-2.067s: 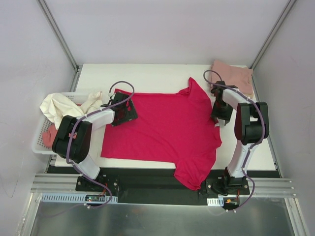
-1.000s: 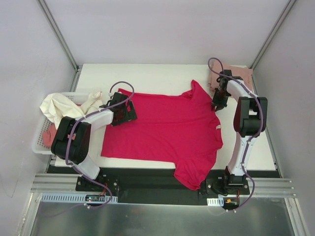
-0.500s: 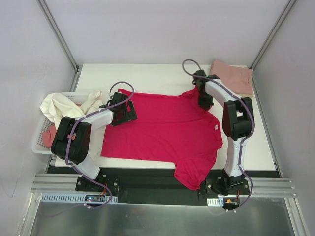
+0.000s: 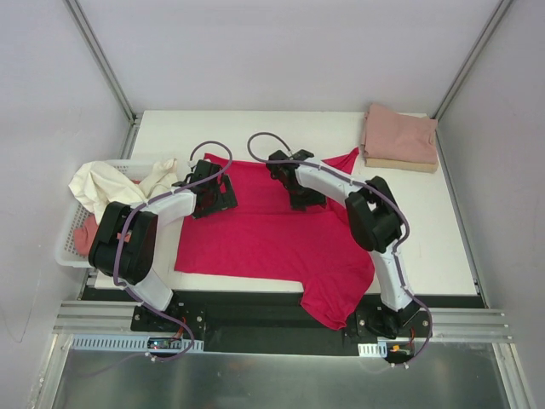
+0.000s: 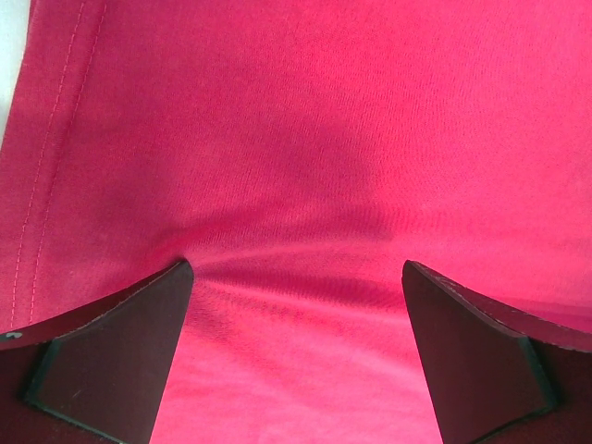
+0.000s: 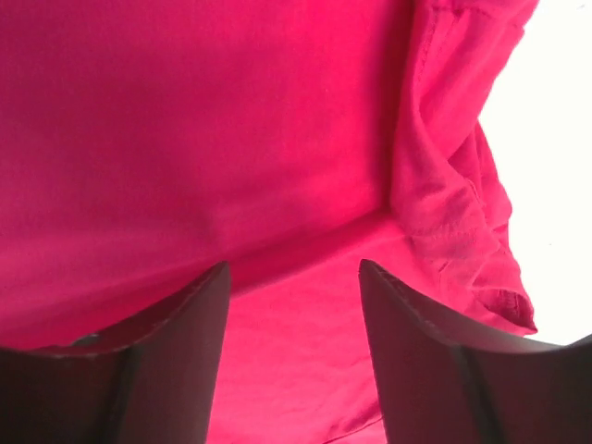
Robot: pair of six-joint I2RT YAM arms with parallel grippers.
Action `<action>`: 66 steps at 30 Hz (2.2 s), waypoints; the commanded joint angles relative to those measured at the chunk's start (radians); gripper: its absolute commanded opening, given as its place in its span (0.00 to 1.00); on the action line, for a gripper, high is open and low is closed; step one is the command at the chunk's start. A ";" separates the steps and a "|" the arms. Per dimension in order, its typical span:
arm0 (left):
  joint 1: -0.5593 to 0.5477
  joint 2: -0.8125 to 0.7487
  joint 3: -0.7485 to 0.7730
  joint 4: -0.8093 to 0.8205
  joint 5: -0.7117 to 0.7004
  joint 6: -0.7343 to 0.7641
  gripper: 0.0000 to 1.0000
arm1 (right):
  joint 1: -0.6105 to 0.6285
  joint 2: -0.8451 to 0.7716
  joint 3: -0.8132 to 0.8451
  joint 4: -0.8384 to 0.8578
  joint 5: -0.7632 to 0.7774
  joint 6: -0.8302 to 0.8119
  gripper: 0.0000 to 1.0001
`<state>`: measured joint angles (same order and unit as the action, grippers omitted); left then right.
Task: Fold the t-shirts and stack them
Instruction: Flatten out the tshirt
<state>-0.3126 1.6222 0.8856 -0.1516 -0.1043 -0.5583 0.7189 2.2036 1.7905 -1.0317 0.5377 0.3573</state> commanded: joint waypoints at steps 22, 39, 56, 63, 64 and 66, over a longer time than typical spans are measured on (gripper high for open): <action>0.010 0.038 -0.027 -0.083 0.025 0.017 0.99 | -0.358 -0.332 -0.367 0.277 -0.518 -0.457 0.67; 0.010 0.047 -0.022 -0.083 0.020 0.020 0.99 | -0.406 -0.320 -0.327 0.254 -0.349 -0.408 0.12; 0.010 0.039 -0.020 -0.085 0.043 0.024 0.99 | -0.582 -0.128 -0.076 0.121 -0.025 -0.402 0.43; 0.007 -0.008 -0.005 -0.085 0.103 0.026 0.99 | -0.579 -0.225 -0.098 0.136 -0.142 -0.411 0.71; 0.004 -0.027 0.003 -0.085 0.118 0.028 0.99 | -0.576 -0.254 -0.108 0.145 -0.227 -0.419 0.72; -0.003 -0.051 0.029 -0.085 0.133 0.032 0.99 | -0.573 -0.280 -0.117 0.182 -0.324 -0.446 0.74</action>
<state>-0.3122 1.6150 0.8898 -0.1616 -0.0505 -0.5327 0.1322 2.0525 1.6714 -0.8707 0.3954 -0.0475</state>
